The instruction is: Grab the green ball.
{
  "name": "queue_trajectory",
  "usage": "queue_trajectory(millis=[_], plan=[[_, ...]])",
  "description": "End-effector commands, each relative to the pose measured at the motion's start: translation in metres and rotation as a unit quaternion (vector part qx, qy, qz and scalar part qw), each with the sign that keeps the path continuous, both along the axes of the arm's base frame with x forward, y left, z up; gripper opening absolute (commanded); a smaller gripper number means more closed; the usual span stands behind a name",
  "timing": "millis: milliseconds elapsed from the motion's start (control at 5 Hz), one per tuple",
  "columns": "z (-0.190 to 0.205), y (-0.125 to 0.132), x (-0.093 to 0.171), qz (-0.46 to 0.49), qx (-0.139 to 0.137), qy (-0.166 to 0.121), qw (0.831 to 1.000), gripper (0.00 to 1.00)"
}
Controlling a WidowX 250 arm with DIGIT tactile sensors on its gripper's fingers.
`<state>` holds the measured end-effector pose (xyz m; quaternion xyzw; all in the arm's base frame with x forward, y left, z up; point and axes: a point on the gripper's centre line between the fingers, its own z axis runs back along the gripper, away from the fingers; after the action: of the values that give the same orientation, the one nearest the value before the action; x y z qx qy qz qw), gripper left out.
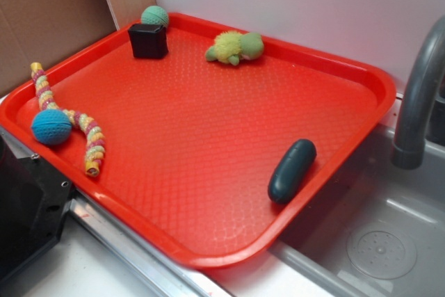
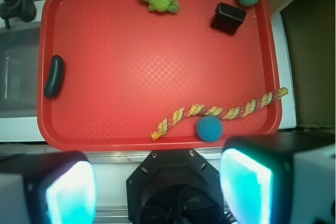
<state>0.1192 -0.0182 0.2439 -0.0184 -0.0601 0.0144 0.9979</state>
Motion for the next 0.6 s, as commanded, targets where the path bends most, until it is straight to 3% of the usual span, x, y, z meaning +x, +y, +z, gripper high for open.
queue_trajectory(millis=[0,200,400], plan=[[0.000,0.000,0.000,0.000,0.000,0.000,1.000,1.00],[-0.050,0.039,0.049,0.115,0.013,-0.005,0.993,1.00],[-0.079,0.063,0.084,0.168,-0.012,-0.022,0.986,1.00]])
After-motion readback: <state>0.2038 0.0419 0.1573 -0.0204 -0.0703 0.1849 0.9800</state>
